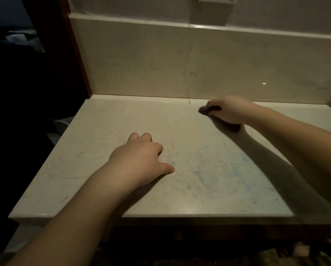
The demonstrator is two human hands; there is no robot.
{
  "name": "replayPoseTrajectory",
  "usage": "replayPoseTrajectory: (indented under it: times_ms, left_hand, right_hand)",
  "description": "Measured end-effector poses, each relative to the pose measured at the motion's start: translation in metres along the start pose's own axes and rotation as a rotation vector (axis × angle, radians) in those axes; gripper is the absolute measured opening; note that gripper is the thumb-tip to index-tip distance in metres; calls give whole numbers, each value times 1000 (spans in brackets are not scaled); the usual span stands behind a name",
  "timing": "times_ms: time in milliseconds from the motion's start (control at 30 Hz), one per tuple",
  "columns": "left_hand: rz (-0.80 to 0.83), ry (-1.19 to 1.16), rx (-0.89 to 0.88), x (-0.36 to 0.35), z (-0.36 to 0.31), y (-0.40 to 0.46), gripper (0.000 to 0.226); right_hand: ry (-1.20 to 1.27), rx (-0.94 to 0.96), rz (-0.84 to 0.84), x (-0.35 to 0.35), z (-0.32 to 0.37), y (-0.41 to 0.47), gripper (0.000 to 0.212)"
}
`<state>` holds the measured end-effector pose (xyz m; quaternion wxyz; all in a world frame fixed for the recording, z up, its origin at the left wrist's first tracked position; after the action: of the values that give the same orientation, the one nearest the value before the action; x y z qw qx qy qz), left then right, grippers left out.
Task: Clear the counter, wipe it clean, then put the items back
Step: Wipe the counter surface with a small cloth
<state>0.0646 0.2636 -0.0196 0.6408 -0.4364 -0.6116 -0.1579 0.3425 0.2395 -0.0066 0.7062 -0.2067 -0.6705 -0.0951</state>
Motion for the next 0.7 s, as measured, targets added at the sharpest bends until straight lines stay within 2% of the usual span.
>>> replayPoseTrajectory:
  times_ms: [100, 167, 267, 367, 467, 567, 700]
  left_hand:
    - [-1, -6, -7, -1, 0, 0, 53]
    - [0, -10, -9, -1, 0, 0, 52]
    - [4, -9, -12, -2, -1, 1, 51]
    - [-1, -3, -22, -1, -2, 0, 51]
    - [-7, 2, -25, -3, -1, 1, 53]
    - [-7, 5, -24, -5, 0, 1, 56]
    - [-13, 25, -30, -5, 0, 0, 58]
  right_hand:
    - [-17, -128, -28, 3, -35, -5, 36]
    - [-26, -149, -84, 6, -34, 7, 31]
    - [68, -108, -146, 8, -11, 27, 29]
    - [93, -35, -139, 5, 13, 29, 26]
    - [107, 129, -128, -1, 37, -4, 26]
    - [19, 248, -62, -14, 45, -39, 26]
    - [75, 209, -51, -8, 19, -30, 27]
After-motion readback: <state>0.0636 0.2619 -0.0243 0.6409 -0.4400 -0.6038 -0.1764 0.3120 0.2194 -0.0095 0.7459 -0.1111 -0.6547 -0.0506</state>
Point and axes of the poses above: each hand's wrist, its own y-axis towards the middle knuckle, its own x-axis out of the back of the hand, z = x × y, the point moved 8 cm from there along y, towards the middle knuckle, and after that the axes turned 10 degrees about z, right-handed, at the moved point
